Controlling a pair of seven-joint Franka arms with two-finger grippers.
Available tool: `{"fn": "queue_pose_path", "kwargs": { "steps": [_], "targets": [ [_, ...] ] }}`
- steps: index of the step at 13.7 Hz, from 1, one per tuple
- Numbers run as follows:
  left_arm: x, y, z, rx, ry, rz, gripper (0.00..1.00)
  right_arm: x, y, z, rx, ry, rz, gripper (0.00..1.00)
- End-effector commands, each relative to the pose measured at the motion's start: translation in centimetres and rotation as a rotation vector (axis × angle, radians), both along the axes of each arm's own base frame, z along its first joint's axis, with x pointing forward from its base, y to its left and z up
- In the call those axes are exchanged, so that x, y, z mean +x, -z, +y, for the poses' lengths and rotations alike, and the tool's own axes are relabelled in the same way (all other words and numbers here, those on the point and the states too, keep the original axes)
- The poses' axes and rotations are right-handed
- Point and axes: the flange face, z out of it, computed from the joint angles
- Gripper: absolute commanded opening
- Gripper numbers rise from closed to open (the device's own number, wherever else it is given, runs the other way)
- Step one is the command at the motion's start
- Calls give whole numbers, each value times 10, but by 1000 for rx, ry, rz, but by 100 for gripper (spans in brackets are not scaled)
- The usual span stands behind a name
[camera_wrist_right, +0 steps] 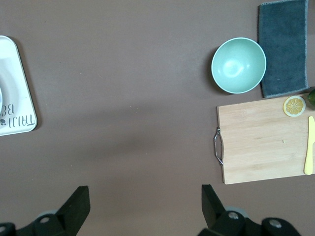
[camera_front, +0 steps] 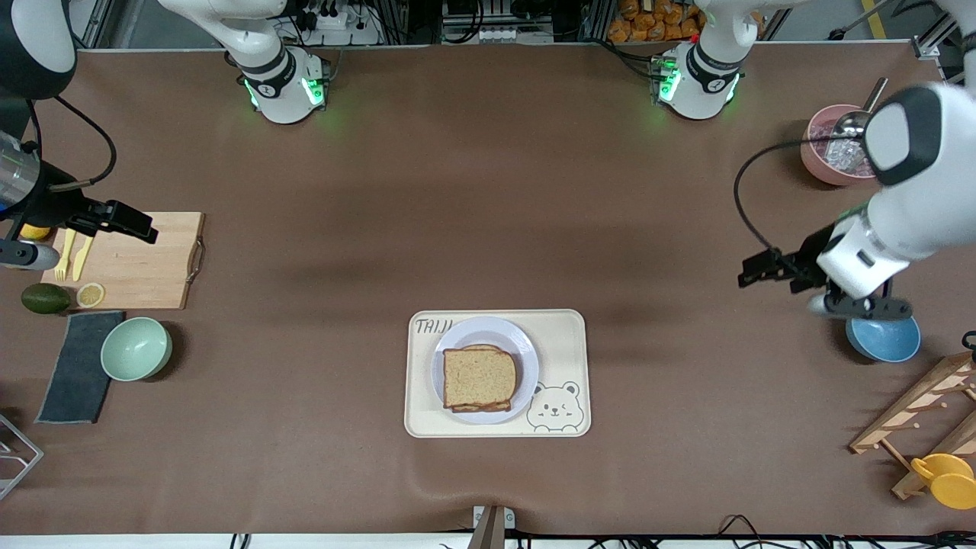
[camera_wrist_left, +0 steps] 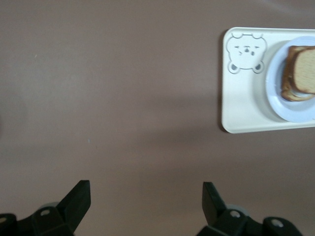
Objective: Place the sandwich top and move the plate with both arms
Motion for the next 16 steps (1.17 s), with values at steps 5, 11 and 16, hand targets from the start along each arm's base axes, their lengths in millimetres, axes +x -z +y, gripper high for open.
{"fn": "queue_pose_path", "kwargs": {
  "steps": [5, 11, 16],
  "targets": [
    [-59, -71, -30, 207, -19, -3, 100, -1, -1, -6, -9, 0, 2, 100],
    [-66, -112, -3, 215, 159, -19, 100, -1, -1, -7, -8, 3, 3, 100],
    [-64, -137, 21, 213, 91, -41, 100, 0, 2, -10, -6, 6, 6, 100]
  ]
}}
